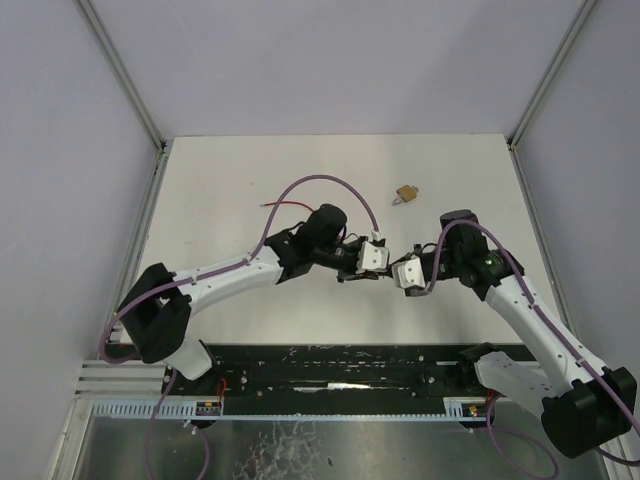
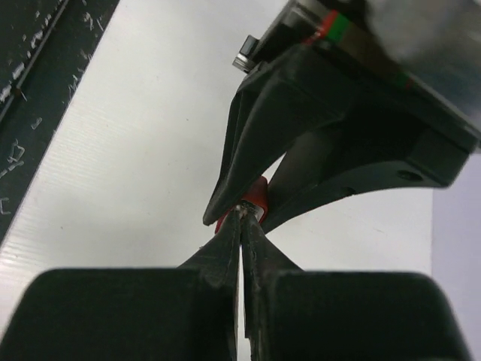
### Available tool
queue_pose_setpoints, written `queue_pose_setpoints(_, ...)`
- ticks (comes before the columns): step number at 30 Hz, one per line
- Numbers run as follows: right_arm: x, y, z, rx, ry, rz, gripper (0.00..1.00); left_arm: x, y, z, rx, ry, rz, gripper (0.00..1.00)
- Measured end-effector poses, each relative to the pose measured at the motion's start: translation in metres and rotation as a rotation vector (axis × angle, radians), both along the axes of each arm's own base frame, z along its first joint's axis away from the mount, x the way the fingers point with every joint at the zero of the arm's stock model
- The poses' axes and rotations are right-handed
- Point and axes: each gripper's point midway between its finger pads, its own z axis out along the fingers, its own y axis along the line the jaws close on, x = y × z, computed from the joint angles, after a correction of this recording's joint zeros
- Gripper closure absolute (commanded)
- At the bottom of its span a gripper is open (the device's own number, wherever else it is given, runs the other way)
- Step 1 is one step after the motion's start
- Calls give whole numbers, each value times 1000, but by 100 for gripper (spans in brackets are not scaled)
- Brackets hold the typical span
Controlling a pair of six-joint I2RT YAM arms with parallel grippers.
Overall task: Lock with the key
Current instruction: Lock the lock.
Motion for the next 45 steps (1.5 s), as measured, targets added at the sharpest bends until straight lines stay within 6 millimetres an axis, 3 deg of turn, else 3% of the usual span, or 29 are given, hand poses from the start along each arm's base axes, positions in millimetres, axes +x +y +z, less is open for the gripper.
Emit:
queue_pose_setpoints(5,-4,-4,5,-102,-167,94,100,0,-3,4,1,105,-56,100)
queue_pose_setpoints(12,8,-18,24,-239,-376,142,100,9,-18,24,-47,249,-189,100)
queue_pose_setpoints(16,3,-20,23,-236,-314,107,100,2,-19,19,-40,234,-184,100)
queue_pose_setpoints(22,-27,-24,14,-195,-159,45,100,-16,-22,13,-82,-133,-76,100)
queue_pose_setpoints(26,-19,-29,20,-188,-178,-38,100,-3,-26,20,-94,-250,-24,100)
queue_pose_setpoints(29,-14,-30,22,-177,-152,-92,100,2,-27,22,-89,-255,-12,100)
queue_pose_setpoints(36,-2,-27,38,-130,-153,-154,100,11,-20,38,-119,-23,-102,100)
queue_pose_setpoints(39,-2,-29,43,-100,-118,-184,100,11,-24,39,-138,-98,-44,100)
queue_pose_setpoints(45,-11,-37,31,-104,-5,-208,100,8,-28,26,-127,-254,39,100)
